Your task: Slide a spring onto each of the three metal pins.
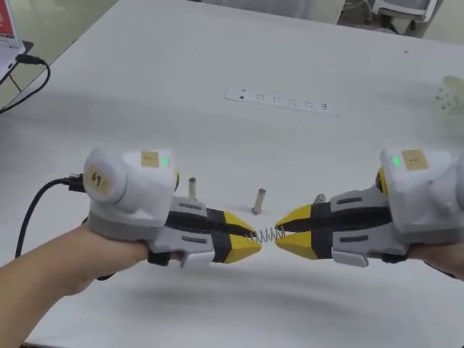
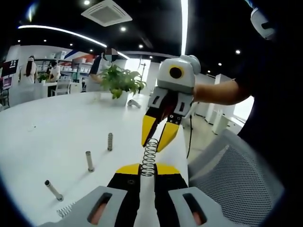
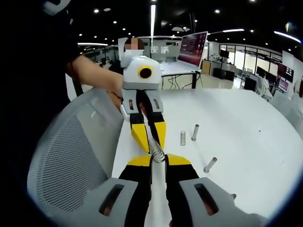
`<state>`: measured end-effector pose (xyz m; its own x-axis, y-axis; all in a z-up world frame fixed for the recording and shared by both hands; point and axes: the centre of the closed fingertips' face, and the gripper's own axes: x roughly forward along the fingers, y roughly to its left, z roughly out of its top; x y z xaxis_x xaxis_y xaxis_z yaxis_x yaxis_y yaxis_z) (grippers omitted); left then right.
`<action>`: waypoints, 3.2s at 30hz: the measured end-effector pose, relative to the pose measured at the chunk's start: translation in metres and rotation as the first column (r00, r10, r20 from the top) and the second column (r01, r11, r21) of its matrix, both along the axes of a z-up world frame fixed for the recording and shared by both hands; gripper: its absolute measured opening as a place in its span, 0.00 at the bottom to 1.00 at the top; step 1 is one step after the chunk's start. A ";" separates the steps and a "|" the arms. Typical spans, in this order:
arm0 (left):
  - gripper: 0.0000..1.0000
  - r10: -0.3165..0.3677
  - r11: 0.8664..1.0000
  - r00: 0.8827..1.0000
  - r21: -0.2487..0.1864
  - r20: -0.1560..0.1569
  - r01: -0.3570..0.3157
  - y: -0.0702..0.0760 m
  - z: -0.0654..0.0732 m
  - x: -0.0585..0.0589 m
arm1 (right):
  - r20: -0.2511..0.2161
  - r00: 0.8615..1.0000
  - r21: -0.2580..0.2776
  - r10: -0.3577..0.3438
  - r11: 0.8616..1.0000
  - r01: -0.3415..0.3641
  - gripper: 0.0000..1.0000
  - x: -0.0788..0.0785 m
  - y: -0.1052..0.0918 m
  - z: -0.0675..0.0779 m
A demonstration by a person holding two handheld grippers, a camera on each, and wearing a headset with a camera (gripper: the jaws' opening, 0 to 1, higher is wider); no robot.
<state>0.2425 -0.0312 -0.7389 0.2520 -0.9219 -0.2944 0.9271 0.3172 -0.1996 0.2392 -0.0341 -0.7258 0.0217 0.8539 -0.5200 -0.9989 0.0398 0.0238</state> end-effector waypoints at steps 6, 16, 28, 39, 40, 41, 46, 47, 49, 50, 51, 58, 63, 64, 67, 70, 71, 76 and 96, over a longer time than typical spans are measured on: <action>0.02 -0.020 0.999 1.000 0.043 0.023 0.019 -0.003 -0.005 -0.003 | -0.014 1.000 0.034 0.007 0.999 -0.006 0.08 -0.002 0.008 0.008; 0.02 -0.036 0.998 0.999 0.055 0.037 0.034 -0.008 -0.006 -0.005 | 0.045 0.999 0.089 0.021 0.996 -0.025 0.08 -0.006 0.024 0.021; 0.02 -0.043 0.997 0.998 0.059 0.048 0.041 -0.007 -0.004 -0.004 | 0.077 0.997 0.128 0.011 0.992 -0.021 0.08 -0.004 0.030 0.024; 0.02 -0.048 0.997 0.997 0.068 0.060 0.044 -0.007 -0.004 -0.005 | 0.020 0.999 0.161 -0.030 0.987 0.027 0.08 -0.003 0.030 0.024; 0.02 -0.046 0.997 0.997 0.068 0.059 0.042 -0.007 -0.004 -0.005 | 0.020 0.999 0.160 -0.032 0.987 0.028 0.08 -0.003 0.031 0.024; 0.02 -0.046 0.997 0.997 0.069 0.058 0.042 -0.007 -0.005 -0.005 | 0.006 0.999 0.156 -0.040 0.987 0.039 0.09 -0.003 0.031 0.023; 0.02 -0.042 0.997 0.998 0.066 0.052 0.038 -0.007 -0.005 -0.006 | -0.010 0.999 0.159 -0.048 0.986 0.049 0.09 -0.004 0.032 0.023; 0.02 -0.040 0.997 0.998 0.066 0.054 0.036 -0.006 -0.005 -0.006 | -0.011 0.999 0.159 -0.047 0.986 0.048 0.09 -0.004 0.032 0.023; 0.02 -0.037 0.998 0.998 0.060 0.052 0.034 -0.006 -0.005 -0.006 | -0.031 0.998 0.155 -0.052 0.986 0.056 0.09 -0.005 0.033 0.022; 0.02 -0.037 0.998 0.998 0.056 0.049 0.034 -0.006 -0.004 -0.006 | -0.031 0.998 0.149 -0.049 0.987 0.053 0.09 -0.005 0.033 0.021; 0.02 -0.036 0.998 0.998 0.057 0.052 0.033 -0.006 -0.004 -0.006 | -0.026 0.999 0.145 -0.047 0.988 0.050 0.09 -0.006 0.033 0.020; 0.02 -0.029 0.998 0.999 0.051 0.044 0.027 -0.006 -0.004 -0.006 | -0.004 0.999 0.148 -0.041 0.988 0.041 0.08 -0.006 0.035 0.020; 0.03 -0.008 0.999 1.000 0.031 0.026 0.008 -0.005 -0.001 -0.003 | 0.002 0.999 0.155 -0.049 0.987 0.048 0.07 -0.003 0.035 0.023; 0.03 -0.001 1.000 1.000 0.022 0.016 0.001 -0.005 0.000 -0.002 | 0.005 0.999 0.156 -0.050 0.987 0.048 0.07 -0.002 0.035 0.024; 0.06 0.013 1.000 1.000 0.015 0.006 -0.013 -0.004 0.000 0.001 | 0.023 0.998 0.156 -0.057 0.986 0.052 0.07 0.000 0.036 0.026; 0.12 0.019 0.999 1.000 0.034 0.012 -0.019 -0.003 -0.003 0.001 | 0.023 0.998 0.160 -0.062 0.986 0.057 0.07 0.002 0.036 0.027; 0.14 0.024 0.999 1.000 0.039 0.014 -0.024 -0.002 -0.004 0.002 | 0.024 0.998 0.159 -0.063 0.986 0.059 0.08 0.002 0.036 0.027; 0.29 0.062 0.996 0.998 0.054 0.026 -0.064 0.006 -0.006 0.007 | 0.035 0.997 0.153 -0.074 0.986 0.068 0.08 0.006 0.036 0.026; 0.58 0.145 0.980 0.988 0.127 0.048 -0.150 0.045 -0.017 0.006 | 0.082 0.986 0.127 -0.143 0.983 0.132 0.08 0.025 0.027 0.020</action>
<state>0.2486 0.0139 -0.7554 0.3960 -0.8283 -0.3964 0.8743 0.4720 -0.1128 0.2643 -0.0076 -0.7061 0.1857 0.8960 -0.4034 -0.9823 0.1796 -0.0532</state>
